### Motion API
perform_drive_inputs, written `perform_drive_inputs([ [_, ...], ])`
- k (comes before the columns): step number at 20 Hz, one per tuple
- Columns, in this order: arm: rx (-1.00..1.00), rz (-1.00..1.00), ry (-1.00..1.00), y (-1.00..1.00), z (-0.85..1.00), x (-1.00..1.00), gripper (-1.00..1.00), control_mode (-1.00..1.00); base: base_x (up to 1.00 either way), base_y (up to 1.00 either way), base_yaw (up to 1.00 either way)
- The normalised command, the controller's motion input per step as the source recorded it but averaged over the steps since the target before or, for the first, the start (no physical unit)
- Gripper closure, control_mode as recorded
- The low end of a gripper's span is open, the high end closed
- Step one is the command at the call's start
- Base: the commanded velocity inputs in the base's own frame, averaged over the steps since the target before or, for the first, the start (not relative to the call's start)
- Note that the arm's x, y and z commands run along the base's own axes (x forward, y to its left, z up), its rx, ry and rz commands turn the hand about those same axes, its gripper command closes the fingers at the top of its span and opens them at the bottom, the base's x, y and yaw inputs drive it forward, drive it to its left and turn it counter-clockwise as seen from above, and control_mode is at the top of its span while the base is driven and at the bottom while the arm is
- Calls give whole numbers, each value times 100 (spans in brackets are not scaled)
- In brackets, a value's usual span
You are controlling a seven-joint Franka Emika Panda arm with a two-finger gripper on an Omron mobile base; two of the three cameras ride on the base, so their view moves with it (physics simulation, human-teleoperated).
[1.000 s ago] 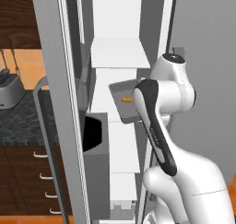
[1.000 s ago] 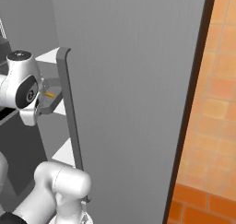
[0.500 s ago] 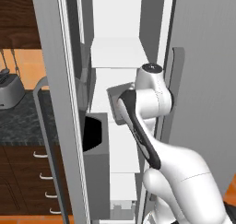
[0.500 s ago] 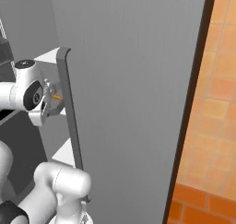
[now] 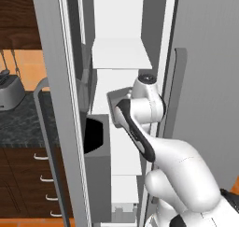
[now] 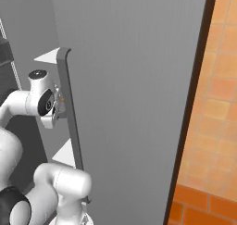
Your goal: Take the meat container that has the shrimp and place it on the second highest rack of the freezer. Then take the vegetable container that has the onion and squash and place it on the highest rack of the freezer.
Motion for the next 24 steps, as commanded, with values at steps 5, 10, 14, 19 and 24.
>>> perform_drive_inputs([
  [5, 0, 0, 0, 14, -19, 66, 100, -100, 0, 0, 0],
  [10, 0, -2, 0, 5, -16, 73, 100, -100, 0, 0, 0],
  [14, 0, -5, 0, 0, -21, 59, 100, -100, 0, 0, 0],
  [19, 0, -5, 0, 0, -26, 54, 100, -100, 0, 0, 0],
  [24, 0, -5, 0, 0, -35, 47, 100, -100, 0, 0, 0],
])
